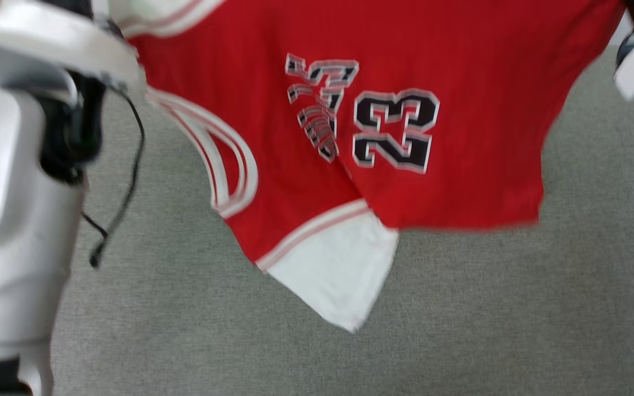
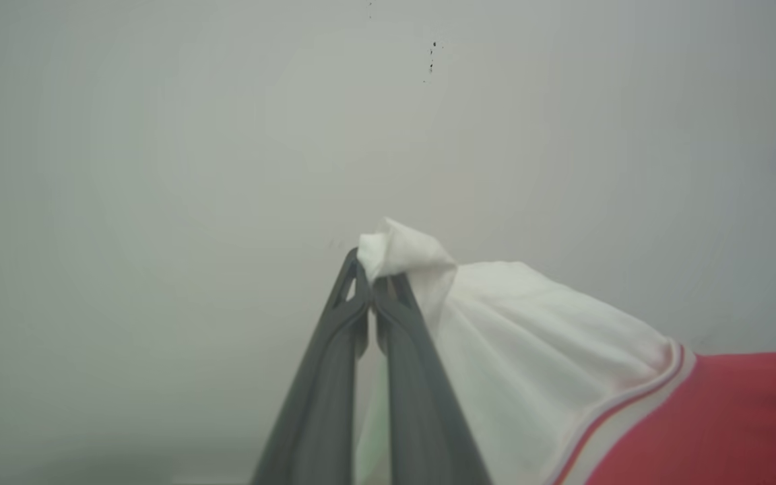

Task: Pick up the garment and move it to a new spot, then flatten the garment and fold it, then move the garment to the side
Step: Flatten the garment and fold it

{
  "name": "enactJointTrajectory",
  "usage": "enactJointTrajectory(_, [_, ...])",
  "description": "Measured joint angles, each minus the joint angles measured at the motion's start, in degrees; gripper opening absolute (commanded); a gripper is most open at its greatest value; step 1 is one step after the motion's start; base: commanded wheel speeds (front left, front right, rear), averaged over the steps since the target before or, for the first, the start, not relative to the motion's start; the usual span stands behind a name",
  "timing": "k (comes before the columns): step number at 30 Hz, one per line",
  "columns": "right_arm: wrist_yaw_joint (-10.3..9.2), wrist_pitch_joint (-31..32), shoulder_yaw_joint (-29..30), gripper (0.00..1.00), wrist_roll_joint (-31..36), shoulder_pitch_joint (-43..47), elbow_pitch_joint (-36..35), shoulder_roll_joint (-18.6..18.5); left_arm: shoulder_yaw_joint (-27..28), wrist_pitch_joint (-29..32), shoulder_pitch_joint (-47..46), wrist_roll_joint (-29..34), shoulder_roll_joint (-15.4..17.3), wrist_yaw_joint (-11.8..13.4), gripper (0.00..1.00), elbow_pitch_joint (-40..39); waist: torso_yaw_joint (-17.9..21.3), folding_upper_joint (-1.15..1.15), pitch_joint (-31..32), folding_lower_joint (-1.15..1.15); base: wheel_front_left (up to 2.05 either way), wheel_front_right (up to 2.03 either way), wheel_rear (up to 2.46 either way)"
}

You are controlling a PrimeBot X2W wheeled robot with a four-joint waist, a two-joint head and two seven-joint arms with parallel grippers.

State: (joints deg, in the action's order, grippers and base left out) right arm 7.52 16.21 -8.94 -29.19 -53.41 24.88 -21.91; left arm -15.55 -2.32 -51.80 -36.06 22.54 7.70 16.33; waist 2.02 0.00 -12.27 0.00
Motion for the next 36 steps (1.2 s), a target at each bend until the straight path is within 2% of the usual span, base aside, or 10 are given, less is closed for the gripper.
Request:
enactJointTrajectory(12, [0.01, -6.04, 2.61, 0.00, 1.19, -23.53, 0.96, -0.79, -0.69, -0.97, -30.78, 5.34, 1.16, -1.64, 0.00, 8.87, 1.10, 0.00, -10.50, 0.00, 0.00, 0.00, 0.00])
enactJointTrajectory(19, [0.01, -7.70, 2.76, 0.00, 1.02, -35.85, 2.88, -1.57, -1.01, -0.32, -42.78, 7.23, 2.03, -2.10, 0.00, 10.03, 1.22, 0.00, -18.41, 0.01, 0.00, 0.00, 0.00])
enactJointTrajectory(29, [0.00, -9.45, -3.15, 0.00, -1.01, -41.51, 10.95, -1.43, -2.11, -1.44, -44.09, 7.09, 0.40, -2.12, 0.00, 15.51, 0.79, 0.00, -28.10, 0.01, 0.00, 0.00, 0.00])
enactJointTrajectory(36, [0.00, -12.25, -10.39, 0.00, -3.86, -40.90, 18.39, -0.77, -3.07, -3.83, -38.74, 5.55, -1.70, -3.75, 0.00, 23.36, 0.32, 0.00, -30.36, 0.01, 0.00, 0.00, 0.00])
